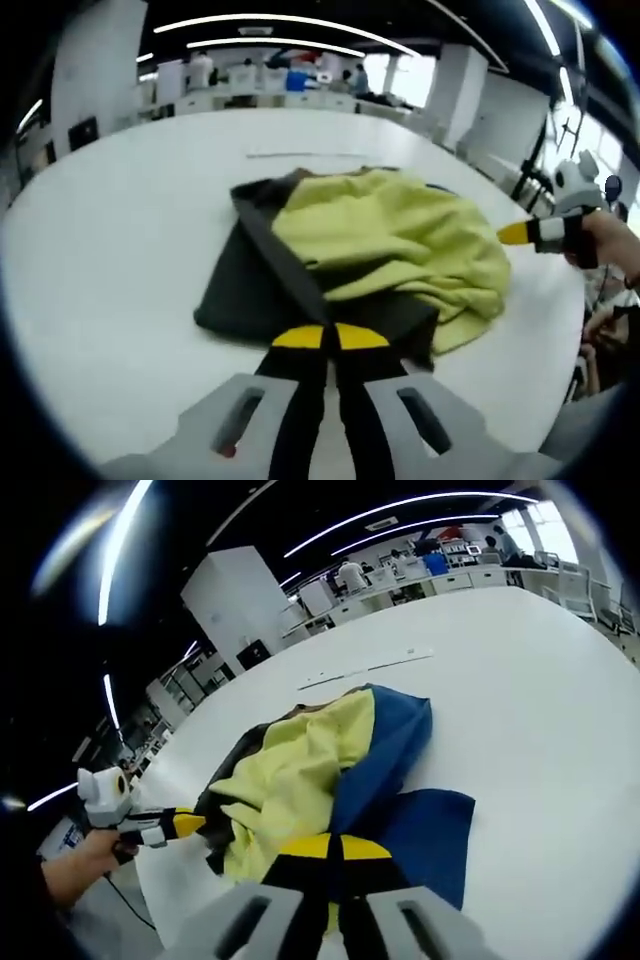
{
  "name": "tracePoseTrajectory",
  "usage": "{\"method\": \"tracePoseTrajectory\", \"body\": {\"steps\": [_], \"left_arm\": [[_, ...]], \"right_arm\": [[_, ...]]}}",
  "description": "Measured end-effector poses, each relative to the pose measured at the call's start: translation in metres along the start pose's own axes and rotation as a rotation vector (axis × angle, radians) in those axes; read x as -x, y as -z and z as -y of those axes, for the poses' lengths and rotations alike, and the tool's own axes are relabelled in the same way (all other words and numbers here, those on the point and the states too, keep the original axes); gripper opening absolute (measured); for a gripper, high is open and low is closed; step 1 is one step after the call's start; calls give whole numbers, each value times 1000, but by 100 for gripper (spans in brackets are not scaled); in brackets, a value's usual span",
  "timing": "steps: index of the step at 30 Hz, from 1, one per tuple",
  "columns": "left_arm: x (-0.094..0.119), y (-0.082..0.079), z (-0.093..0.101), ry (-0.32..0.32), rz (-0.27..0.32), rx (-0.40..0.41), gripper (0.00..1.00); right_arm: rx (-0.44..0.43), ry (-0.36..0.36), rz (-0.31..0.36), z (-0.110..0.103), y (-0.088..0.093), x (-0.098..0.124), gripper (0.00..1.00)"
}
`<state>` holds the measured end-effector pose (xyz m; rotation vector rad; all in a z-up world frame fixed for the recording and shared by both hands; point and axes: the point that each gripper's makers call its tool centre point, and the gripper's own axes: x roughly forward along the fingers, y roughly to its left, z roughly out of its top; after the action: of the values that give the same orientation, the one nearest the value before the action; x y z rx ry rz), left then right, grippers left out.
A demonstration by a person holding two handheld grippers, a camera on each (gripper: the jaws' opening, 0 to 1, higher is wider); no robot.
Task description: Fold the garment on the visible template until the final outline fits inside the template.
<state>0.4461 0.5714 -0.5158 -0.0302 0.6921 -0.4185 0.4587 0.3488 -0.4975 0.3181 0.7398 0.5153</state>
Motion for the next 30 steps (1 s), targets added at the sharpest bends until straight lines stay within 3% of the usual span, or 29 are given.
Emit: {"method": "tracePoseTrajectory", "body": {"steps": [17, 30], "left_arm": [[24, -26, -34, -56, 45, -12, 0], [29, -35, -65, -114, 29, -39, 0]], "right_arm": [[43, 40, 47, 13, -25, 17, 0], [67, 107, 71, 44, -50, 31, 0]]}}
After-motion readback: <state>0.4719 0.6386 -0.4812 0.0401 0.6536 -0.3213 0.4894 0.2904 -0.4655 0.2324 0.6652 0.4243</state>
